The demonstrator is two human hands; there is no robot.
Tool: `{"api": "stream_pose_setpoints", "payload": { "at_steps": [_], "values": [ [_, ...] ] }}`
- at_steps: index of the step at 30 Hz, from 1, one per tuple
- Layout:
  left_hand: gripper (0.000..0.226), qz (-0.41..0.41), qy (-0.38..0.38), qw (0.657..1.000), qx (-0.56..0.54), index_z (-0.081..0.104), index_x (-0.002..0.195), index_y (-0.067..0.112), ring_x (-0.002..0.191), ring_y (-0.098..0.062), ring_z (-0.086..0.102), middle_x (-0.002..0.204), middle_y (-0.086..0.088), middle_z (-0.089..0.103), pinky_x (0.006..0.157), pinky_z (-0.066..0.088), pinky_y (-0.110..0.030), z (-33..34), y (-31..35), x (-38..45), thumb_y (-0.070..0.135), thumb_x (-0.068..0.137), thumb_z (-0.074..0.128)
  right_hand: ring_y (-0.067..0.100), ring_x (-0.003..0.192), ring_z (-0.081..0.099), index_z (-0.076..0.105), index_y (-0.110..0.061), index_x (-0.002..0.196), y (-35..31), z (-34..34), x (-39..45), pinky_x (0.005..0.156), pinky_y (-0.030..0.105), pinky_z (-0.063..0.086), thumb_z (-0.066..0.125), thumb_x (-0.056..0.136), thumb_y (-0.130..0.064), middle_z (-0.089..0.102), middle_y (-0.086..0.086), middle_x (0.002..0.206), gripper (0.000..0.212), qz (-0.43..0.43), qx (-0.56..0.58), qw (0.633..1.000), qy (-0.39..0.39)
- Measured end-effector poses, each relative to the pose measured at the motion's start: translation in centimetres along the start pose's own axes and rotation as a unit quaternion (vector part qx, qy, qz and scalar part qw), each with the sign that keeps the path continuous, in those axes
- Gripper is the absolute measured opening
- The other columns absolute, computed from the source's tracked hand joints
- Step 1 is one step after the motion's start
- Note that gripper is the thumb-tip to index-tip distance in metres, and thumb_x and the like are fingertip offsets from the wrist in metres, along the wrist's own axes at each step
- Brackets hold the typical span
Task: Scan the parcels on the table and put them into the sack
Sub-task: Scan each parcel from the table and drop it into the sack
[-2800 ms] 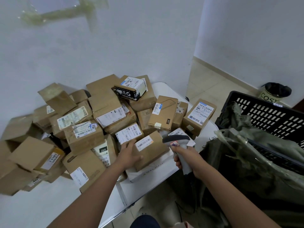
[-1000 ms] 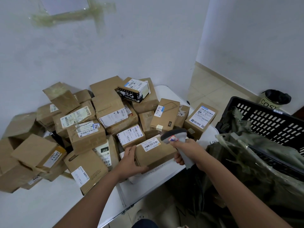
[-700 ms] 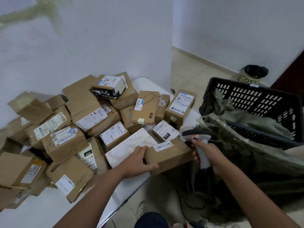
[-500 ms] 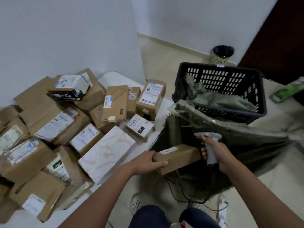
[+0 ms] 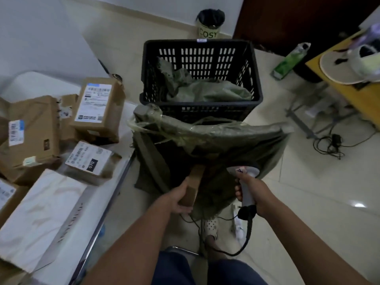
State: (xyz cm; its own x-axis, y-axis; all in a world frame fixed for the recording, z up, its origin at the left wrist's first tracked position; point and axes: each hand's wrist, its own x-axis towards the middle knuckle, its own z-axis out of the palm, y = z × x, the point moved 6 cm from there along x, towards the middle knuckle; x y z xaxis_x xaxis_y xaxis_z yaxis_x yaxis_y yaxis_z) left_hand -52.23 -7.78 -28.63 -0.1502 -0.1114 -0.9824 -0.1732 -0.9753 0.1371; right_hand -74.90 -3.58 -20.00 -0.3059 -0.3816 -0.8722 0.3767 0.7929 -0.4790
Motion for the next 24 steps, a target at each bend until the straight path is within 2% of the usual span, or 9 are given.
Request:
{"api": "stream_pose_setpoints", "payload": {
  "at_steps": [2, 4, 6, 9, 12, 15, 19, 22, 24],
  "values": [
    [0.064, 0.01, 0.012, 0.998, -0.06, 0.045, 0.132, 0.014, 0.119, -0.041, 0.052, 0.117, -0.017, 0.047, 0.08, 0.058, -0.046, 0.8, 1.6, 0.7, 0.062, 0.09, 0.054, 0.019, 0.05, 0.049, 0.056, -0.005, 0.082, 0.0, -0.5, 0.3, 0.048, 0.028, 0.042, 0.064, 0.094, -0.036, 0.052, 0.009, 0.061, 0.034, 0.001, 0.004, 1.0, -0.002],
    [0.052, 0.033, 0.018, 0.996, -0.086, 0.044, 0.128, 0.018, 0.123, -0.041, 0.048, 0.109, -0.013, 0.045, 0.087, 0.056, -0.047, 1.8, 3.0, 0.9, 0.056, 0.093, 0.053, 0.019, 0.05, 0.049, 0.055, -0.004, 0.083, -0.1, -0.9, 0.3, 0.048, 0.027, 0.043, 0.063, 0.095, -0.034, 0.052, 0.01, 0.062, 0.033, 0.002, 0.009, 1.0, 0.002],
    [0.053, 0.049, 0.019, 0.996, -0.077, 0.042, 0.139, 0.021, 0.126, -0.04, 0.046, 0.125, -0.015, 0.044, 0.086, 0.055, -0.044, 2.6, 3.9, 1.0, 0.051, 0.096, 0.051, 0.02, 0.051, 0.049, 0.056, -0.004, 0.085, -0.3, -1.0, 0.2, 0.049, 0.028, 0.043, 0.063, 0.095, -0.034, 0.052, 0.011, 0.063, 0.033, 0.001, 0.009, 1.0, 0.004],
    [0.063, 0.056, 0.001, 0.998, -0.034, 0.035, 0.149, 0.01, 0.123, -0.036, 0.053, 0.148, -0.018, 0.037, 0.086, 0.053, -0.035, 2.9, 4.0, 0.4, 0.045, 0.1, 0.051, 0.02, 0.054, 0.05, 0.057, -0.003, 0.089, -0.5, -0.4, -0.1, 0.051, 0.029, 0.043, 0.063, 0.094, -0.036, 0.053, 0.011, 0.067, 0.034, 0.001, 0.003, 1.0, -0.003],
    [0.06, 0.088, 0.006, 0.995, 0.048, 0.041, 0.145, 0.004, 0.111, -0.025, 0.061, 0.141, -0.016, 0.047, 0.083, 0.054, -0.029, 0.8, 3.8, -0.2, 0.04, 0.099, 0.055, 0.02, 0.055, 0.055, 0.061, -0.003, 0.092, -1.3, 1.2, -0.6, 0.053, 0.03, 0.046, 0.065, 0.092, -0.04, 0.058, 0.011, 0.068, 0.037, -0.023, -0.023, 0.999, -0.016],
    [0.054, 0.147, 0.025, 0.983, 0.105, 0.043, 0.143, 0.007, 0.105, -0.017, 0.062, 0.129, -0.007, 0.057, 0.082, 0.054, -0.026, -2.8, 4.6, -2.1, 0.037, 0.1, 0.055, 0.019, 0.055, 0.058, 0.064, -0.005, 0.095, -2.9, 4.5, -1.9, 0.054, 0.03, 0.048, 0.065, 0.092, -0.042, 0.062, 0.009, 0.067, 0.038, -0.057, -0.058, 0.995, -0.054],
    [0.035, 0.249, 0.086, 0.952, 0.155, 0.054, 0.134, 0.011, 0.094, -0.012, 0.063, 0.111, 0.001, 0.062, 0.077, 0.051, -0.022, -8.5, 6.9, -6.6, 0.027, 0.103, 0.049, 0.017, 0.054, 0.058, 0.064, -0.007, 0.099, -5.3, 10.3, -4.7, 0.053, 0.029, 0.048, 0.063, 0.093, -0.039, 0.061, 0.007, 0.066, 0.032, -0.099, -0.094, 0.984, -0.116],
    [0.027, 0.341, 0.158, 0.908, 0.186, 0.061, 0.125, 0.011, 0.082, -0.011, 0.064, 0.112, -0.005, 0.065, 0.074, 0.052, -0.024, -12.4, 8.8, -10.6, 0.018, 0.102, 0.049, 0.017, 0.052, 0.057, 0.065, -0.005, 0.101, -6.7, 14.8, -6.9, 0.05, 0.028, 0.047, 0.064, 0.093, -0.036, 0.062, 0.007, 0.063, 0.031, -0.127, -0.147, 0.969, -0.152],
    [0.021, 0.399, 0.204, 0.871, 0.2, 0.066, 0.116, 0.013, 0.082, -0.015, 0.066, 0.109, -0.007, 0.069, 0.079, 0.053, -0.031, -14.6, 9.8, -13.6, 0.014, 0.101, 0.052, 0.017, 0.05, 0.057, 0.065, -0.004, 0.102, -7.2, 17.6, -8.2, 0.048, 0.027, 0.047, 0.065, 0.093, -0.035, 0.062, 0.006, 0.061, 0.032, -0.143, -0.178, 0.957, -0.178]
  ]
}}
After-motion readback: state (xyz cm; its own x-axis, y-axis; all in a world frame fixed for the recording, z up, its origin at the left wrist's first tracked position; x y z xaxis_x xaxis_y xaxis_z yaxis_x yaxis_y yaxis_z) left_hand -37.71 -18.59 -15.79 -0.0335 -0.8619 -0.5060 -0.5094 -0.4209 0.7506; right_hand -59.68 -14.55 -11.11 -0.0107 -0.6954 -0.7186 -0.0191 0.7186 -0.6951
